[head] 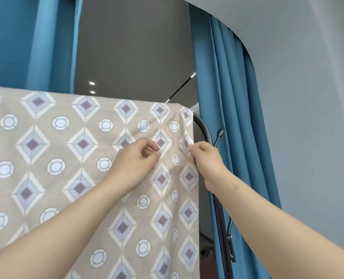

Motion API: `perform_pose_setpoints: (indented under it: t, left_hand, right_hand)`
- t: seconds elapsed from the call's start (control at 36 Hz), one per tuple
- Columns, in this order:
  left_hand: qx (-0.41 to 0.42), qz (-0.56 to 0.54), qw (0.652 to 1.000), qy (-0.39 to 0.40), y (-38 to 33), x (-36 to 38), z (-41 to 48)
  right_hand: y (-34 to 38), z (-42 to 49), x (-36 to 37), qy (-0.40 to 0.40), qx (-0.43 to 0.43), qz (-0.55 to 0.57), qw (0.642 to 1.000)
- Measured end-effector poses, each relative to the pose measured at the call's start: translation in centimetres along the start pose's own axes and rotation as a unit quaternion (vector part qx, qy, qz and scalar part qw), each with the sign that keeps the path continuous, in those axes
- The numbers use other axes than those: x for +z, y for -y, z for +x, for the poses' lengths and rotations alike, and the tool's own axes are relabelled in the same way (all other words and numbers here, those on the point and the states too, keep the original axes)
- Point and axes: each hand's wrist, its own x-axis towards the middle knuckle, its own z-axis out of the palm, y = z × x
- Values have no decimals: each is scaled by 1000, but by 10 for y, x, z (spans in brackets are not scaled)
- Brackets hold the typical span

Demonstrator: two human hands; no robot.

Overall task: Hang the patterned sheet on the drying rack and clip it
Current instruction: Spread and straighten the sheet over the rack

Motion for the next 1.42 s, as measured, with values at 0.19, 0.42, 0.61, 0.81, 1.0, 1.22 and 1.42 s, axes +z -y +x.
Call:
perform_pose_setpoints:
  t: [0.19,0.42,0.61,0.81,1.0,1.22,1.42]
  left_hand:
    - [37,47,998,-23,-4,-8,8]
    - [99,151,982,-49,-15,-17,28]
    - [147,213,960,-102,-14,-16,44]
    - [181,252,943,-117,-12,-10,53]
    - [232,386,875,-175,-13,-19,85]
    - [129,488,855,-121,-19,-5,101]
    - [160,487,849,-127,-26,5,106]
  right_hand:
    - [9,14,-2,-44,7,29,999]
    - [42,51,13,-26,77,106,991]
    - [28,57,14,-40,38,76,996]
    - [17,54,-4,-35,23,30,999]
    - [39,70,0,16,71,111,991]
    - [44,84,2,15,81,162,983]
    - [49,87,-10,-15,54,185,981]
